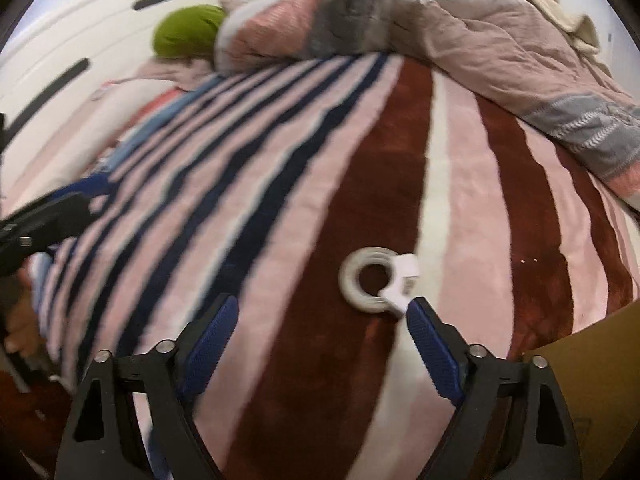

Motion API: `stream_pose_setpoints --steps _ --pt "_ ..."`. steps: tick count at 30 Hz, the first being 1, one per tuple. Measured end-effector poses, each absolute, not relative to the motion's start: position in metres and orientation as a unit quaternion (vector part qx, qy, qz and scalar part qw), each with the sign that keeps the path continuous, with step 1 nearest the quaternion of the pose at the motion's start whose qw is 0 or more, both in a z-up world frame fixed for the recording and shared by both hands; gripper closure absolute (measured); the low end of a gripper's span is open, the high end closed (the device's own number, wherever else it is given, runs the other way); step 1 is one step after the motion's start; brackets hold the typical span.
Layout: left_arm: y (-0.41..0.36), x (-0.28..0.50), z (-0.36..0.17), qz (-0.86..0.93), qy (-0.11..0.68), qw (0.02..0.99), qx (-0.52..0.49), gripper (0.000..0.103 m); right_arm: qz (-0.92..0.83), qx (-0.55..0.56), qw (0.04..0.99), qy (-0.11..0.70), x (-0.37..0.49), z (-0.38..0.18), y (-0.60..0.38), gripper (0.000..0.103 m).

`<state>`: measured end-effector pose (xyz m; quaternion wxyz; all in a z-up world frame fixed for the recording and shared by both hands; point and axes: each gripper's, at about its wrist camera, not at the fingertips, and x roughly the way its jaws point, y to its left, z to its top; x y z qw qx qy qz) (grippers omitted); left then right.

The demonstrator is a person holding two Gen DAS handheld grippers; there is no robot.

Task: Organize rigid objects
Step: 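Grasp the roll of clear tape with the right gripper, then carry the tape roll into the cardboard box and open the right gripper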

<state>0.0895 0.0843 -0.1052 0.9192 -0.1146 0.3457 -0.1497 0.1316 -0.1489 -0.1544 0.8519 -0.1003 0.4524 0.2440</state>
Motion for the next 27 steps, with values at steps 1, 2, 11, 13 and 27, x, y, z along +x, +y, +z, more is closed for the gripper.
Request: stream_pose_setpoints --steps 1,2,11,13,27 --pt "0.085 0.092 -0.108 -0.149 0.348 0.918 -0.113 0.021 0.232 -0.111 0.855 0.45 0.136 -0.158 -0.149 0.029" --pt "0.085 0.093 -0.11 -0.149 0.35 0.918 -0.113 0.021 0.224 -0.119 0.858 0.447 0.138 -0.162 -0.15 0.035" --pt "0.084 0.086 -0.104 -0.157 0.354 0.915 -0.113 0.021 0.222 -0.143 0.866 0.425 0.138 -0.165 -0.15 0.068" --pt "0.081 0.081 -0.096 -0.171 0.349 0.914 -0.117 0.021 0.241 -0.141 0.865 0.416 0.128 -0.156 -0.146 0.068" --pt "0.008 0.052 -0.02 -0.293 0.325 0.891 -0.12 0.044 0.381 -0.151 0.859 0.306 0.019 -0.048 -0.14 0.068"
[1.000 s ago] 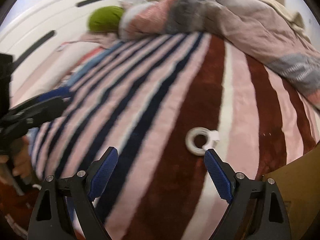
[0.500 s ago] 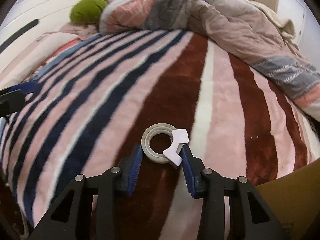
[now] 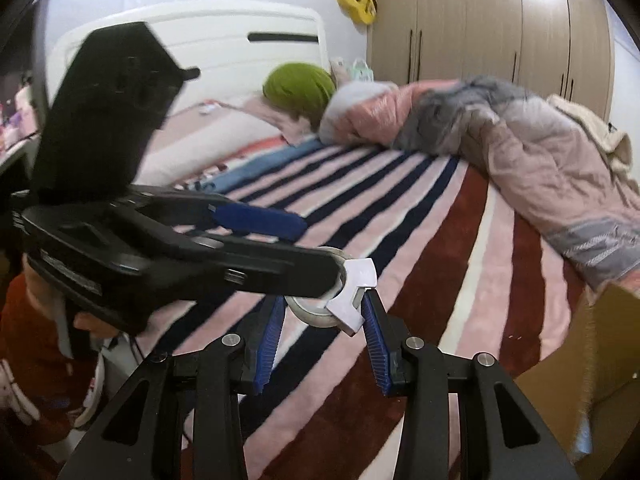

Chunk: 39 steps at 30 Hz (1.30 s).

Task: Organize rigid objects
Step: 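Carry the tape roll into the cardboard box and open the right gripper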

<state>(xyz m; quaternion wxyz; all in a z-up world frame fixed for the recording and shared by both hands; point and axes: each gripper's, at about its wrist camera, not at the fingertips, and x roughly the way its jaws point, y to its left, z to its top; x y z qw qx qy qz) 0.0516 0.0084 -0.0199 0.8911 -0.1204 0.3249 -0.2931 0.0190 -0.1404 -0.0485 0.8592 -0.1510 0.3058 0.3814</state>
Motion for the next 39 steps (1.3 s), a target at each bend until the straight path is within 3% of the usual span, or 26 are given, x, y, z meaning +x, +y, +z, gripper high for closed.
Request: stream_pose_setpoints --steps 5,7,28,30,31,32,33,34,39 --pt "-0.031 0.051 0.0 -0.314 0.323 0.888 -0.095 0.066 0.371 -0.147 0.876 0.271 0.004 -0.026 -0.168 0.068" --pt "-0.049 0.055 0.008 -0.324 0.324 0.885 -0.088 0.069 0.363 -0.144 0.882 0.263 0.005 -0.02 -0.184 0.068" --pt "-0.213 0.126 0.01 -0.371 0.357 0.857 -0.032 0.07 0.271 -0.1 0.91 0.299 0.057 -0.01 -0.338 0.068" --pt "-0.217 0.127 0.01 -0.366 0.356 0.859 -0.027 0.058 0.261 -0.105 0.91 0.304 0.06 -0.012 -0.343 0.067" --pt "-0.218 0.127 0.01 -0.362 0.353 0.862 -0.025 0.046 0.256 -0.109 0.91 0.309 0.061 -0.013 -0.345 0.065" --pt "-0.218 0.127 0.011 -0.358 0.35 0.865 -0.024 0.037 0.254 -0.11 0.909 0.311 0.062 -0.014 -0.347 0.057" --pt "-0.217 0.126 0.012 -0.354 0.347 0.868 -0.022 0.034 0.251 -0.111 0.909 0.314 0.063 -0.015 -0.349 0.047" --pt "-0.216 0.124 0.014 -0.35 0.344 0.871 -0.02 0.03 0.251 -0.11 0.909 0.316 0.063 -0.016 -0.349 0.044" --pt "-0.2 0.111 0.023 -0.326 0.328 0.886 -0.022 0.02 0.256 -0.099 0.907 0.32 0.059 -0.014 -0.352 0.037"
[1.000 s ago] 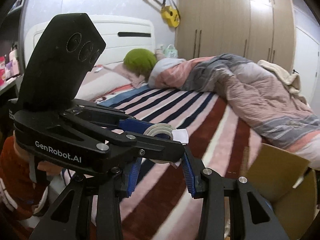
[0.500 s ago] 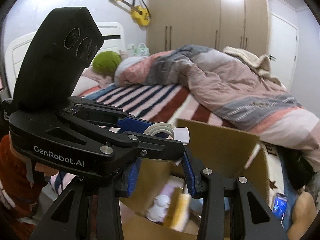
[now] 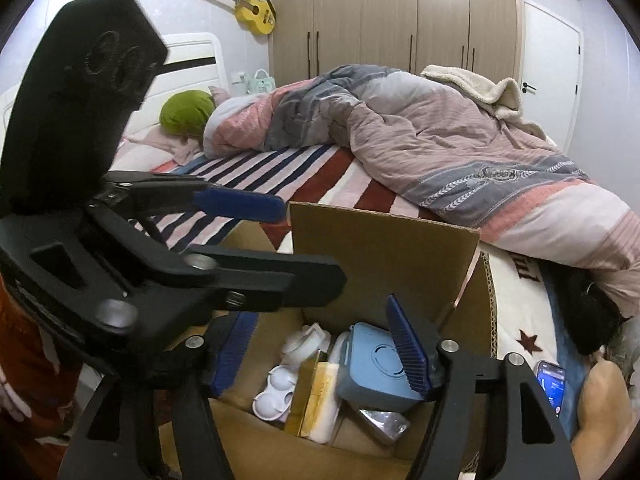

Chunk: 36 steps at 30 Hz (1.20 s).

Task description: Organize rigid objects

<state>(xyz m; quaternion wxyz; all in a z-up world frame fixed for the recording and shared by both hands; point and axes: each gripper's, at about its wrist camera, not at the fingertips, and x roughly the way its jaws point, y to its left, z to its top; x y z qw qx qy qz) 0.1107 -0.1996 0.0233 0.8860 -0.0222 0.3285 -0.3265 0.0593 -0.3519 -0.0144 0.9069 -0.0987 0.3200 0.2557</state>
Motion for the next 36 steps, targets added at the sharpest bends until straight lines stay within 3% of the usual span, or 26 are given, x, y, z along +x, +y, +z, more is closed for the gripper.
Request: stream_pose_setpoints --steps 2,6,10,12,24,36 --pt "-0.19 0.102 0.029 -0.303 0.318 0.898 -0.023 0.013 0.256 -0.099 0.908 0.317 0.057 -0.012 -0.35 0.033" --pt "-0.164 0.081 0.037 -0.258 0.3 0.918 -0.036 0.011 0.261 -0.095 0.913 0.3 0.05 -0.005 -0.348 0.018" --pt "-0.136 0.06 0.04 -0.201 0.289 0.935 -0.044 0.005 0.275 -0.085 0.916 0.281 0.043 0.003 -0.345 0.015" --pt "-0.123 0.051 0.04 -0.17 0.287 0.942 -0.043 0.005 0.282 -0.078 0.916 0.274 0.04 0.006 -0.345 0.004" --pt "-0.071 0.017 0.027 -0.06 0.273 0.959 -0.044 0.001 0.326 -0.055 0.912 0.242 0.023 0.007 -0.343 0.004" --pt "-0.07 0.017 0.026 -0.042 0.272 0.961 -0.04 0.001 0.328 -0.065 0.913 0.233 0.022 0.008 -0.34 0.004"
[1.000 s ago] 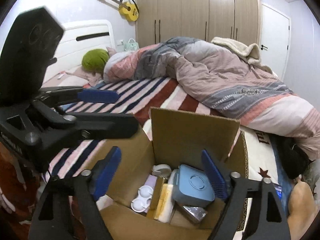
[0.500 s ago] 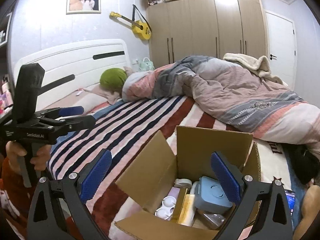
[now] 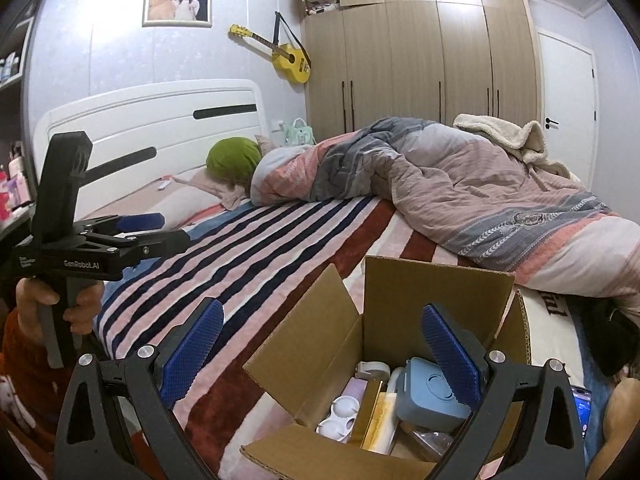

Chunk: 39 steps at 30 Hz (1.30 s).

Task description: Organize rigid objects

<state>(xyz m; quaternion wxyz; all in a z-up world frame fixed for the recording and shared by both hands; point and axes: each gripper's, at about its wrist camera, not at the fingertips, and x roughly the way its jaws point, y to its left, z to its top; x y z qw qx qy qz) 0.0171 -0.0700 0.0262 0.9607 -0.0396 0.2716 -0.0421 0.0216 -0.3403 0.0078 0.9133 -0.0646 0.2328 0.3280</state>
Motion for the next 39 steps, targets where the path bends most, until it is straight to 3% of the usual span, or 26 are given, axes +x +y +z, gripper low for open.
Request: stream_pose_setpoints --steps 39 --pt "-0.0626 0.0172 0.0255 -0.037 0.271 0.961 -0.035 0.001 0.327 -0.062 0.913 0.234 0.0193 0.0077 -0.3384 0.004"
